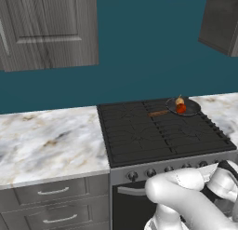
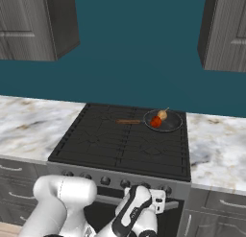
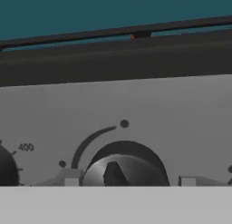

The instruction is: Place the pan on the rear right burner on the stove. Then place the tomato and the onion in the pan and turn on the rear right burner.

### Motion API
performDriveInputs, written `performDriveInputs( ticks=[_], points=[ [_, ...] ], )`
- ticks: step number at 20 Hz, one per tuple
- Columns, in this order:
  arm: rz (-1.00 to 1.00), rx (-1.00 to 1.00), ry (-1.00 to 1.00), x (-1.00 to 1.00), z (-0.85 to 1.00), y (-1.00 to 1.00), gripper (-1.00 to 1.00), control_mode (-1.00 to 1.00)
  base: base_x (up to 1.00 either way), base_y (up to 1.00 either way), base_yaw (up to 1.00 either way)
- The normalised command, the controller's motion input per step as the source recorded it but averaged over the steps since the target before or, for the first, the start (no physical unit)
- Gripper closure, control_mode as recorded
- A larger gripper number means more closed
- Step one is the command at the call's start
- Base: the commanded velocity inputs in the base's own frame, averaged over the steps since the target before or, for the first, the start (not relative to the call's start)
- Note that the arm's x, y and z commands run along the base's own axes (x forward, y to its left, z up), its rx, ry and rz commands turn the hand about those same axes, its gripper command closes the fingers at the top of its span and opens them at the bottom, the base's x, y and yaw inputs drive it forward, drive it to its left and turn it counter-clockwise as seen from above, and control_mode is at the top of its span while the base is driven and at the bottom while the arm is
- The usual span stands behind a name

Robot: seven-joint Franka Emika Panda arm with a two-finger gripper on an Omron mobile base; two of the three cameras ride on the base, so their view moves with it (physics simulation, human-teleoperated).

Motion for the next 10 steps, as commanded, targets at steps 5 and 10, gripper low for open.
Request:
performDriveInputs(
  ticks=[5, 10],
  points=[
    [0.01, -0.47, -0.37, 0.00, 0.05, 0.00, 1.00, -1.00, 0.00, 0.00, 0.00],
    [0.02, -0.54, -0.37, 0.00, 0.11, 0.00, 1.00, -1.00, 0.00, 0.00, 0.00]
  ],
)
